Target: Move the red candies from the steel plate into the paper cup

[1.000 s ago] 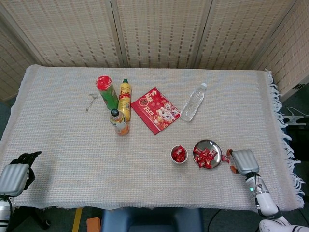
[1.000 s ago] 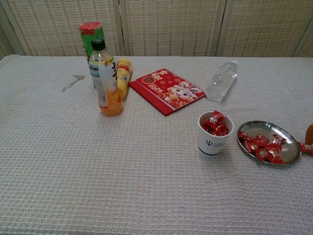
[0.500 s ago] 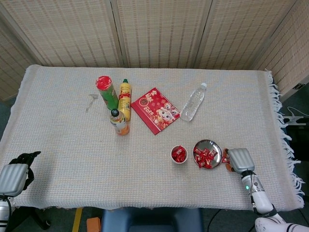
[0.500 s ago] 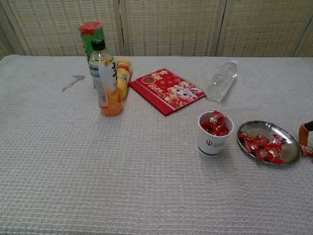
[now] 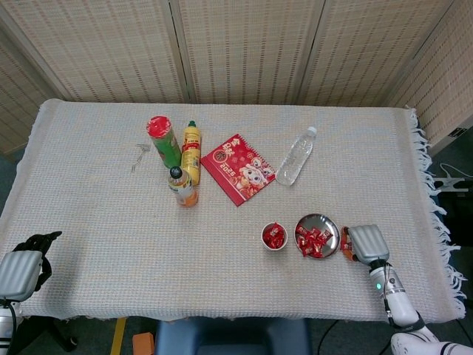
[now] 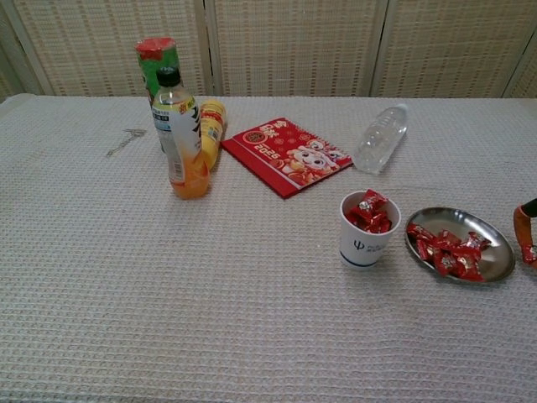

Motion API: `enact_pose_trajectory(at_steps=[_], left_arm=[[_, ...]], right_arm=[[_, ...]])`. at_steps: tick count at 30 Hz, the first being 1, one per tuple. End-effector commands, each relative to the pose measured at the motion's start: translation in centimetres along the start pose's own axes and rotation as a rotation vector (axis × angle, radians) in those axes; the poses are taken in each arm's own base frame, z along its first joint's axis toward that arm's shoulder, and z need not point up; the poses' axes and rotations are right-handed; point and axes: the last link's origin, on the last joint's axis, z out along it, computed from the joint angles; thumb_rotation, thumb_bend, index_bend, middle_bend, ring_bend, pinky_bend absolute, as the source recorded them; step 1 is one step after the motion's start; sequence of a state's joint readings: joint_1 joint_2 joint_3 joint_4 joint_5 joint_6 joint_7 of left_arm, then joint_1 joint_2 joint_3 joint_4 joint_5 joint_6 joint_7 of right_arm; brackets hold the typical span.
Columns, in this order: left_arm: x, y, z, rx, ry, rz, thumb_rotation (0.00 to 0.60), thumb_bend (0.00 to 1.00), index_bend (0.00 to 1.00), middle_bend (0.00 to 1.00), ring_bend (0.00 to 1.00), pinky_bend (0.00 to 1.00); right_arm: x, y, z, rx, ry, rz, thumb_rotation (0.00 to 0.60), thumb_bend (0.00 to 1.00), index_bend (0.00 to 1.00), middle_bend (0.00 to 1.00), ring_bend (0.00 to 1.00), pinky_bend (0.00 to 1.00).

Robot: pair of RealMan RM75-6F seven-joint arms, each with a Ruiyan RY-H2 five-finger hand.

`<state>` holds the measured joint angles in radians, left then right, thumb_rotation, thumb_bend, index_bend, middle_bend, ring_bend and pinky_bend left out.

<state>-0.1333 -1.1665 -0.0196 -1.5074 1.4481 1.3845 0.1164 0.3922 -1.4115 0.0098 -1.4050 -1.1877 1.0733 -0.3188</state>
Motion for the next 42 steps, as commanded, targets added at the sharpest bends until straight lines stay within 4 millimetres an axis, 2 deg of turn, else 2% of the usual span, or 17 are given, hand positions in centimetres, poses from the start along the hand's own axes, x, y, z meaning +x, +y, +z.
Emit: enact_pose_trajectory(at_steps=[1, 6, 12, 15, 19, 26, 32, 42], left_arm=[[0.0, 0.0, 0.0, 0.0, 0.0, 0.0, 0.6, 0.96, 0.17, 0.23, 0.19, 0.35], [-0.1, 0.1, 0.1, -0.001, -0.002, 0.002, 0.6, 0.96, 0.17, 0.23, 0.19, 0.35], [-0.1, 0.1, 0.0, 0.004, -0.001, 0.004, 0.6, 0.96, 0.17, 0.23, 0.19, 0.35], [-0.1, 0.1, 0.1, 0.003, -0.002, 0.002, 0.6, 0.96, 0.17, 0.23, 0.19, 0.35], [0.0, 0.0, 0.0, 0.003, 0.0, 0.001, 0.6, 0.96, 0.17, 0.23, 0.19, 0.35], [0.0, -0.1, 0.2, 0.006, 0.0, -0.008, 0.6, 0.96, 0.17, 0.23, 0.19, 0.35], [0.2, -0.2, 0.1, 0.007, 0.004, -0.011, 0.6, 0.96, 0.17, 0.23, 0.19, 0.35], [0.2, -0.2, 0.1, 0.005, 0.003, -0.011, 0.6, 0.96, 0.17, 0.23, 0.19, 0.35]], right_arm=[[1.3, 0.2, -0.9, 0.012, 0.042, 0.026, 0.6, 0.29, 0.57, 1.0, 0.85, 1.0], [4.2, -1.2, -1.6, 0.078, 0.112, 0.1, 0.6, 0.3, 0.58, 1.0, 0.85, 1.0], [7.7, -5.7, -1.0, 0.207, 0.178, 0.142, 0.6, 0.31, 0.58, 1.0, 0.85, 1.0], [8.6, -8.1, -0.2, 0.246, 0.189, 0.139, 0.6, 0.31, 0.58, 1.0, 0.85, 1.0], [9.0, -11.0, 1.1, 0.279, 0.157, 0.147, 0.6, 0.31, 0.58, 1.0, 0.85, 1.0], [8.3, -14.2, 2.2, 0.315, 0.113, 0.137, 0.6, 0.31, 0.58, 1.0, 0.85, 1.0], [8.1, -15.5, 2.3, 0.336, 0.103, 0.134, 0.6, 0.31, 0.58, 1.0, 0.85, 1.0], [7.7, -16.2, 1.7, 0.36, 0.077, 0.102, 0.6, 0.31, 0.51, 1.0, 0.85, 1.0]])
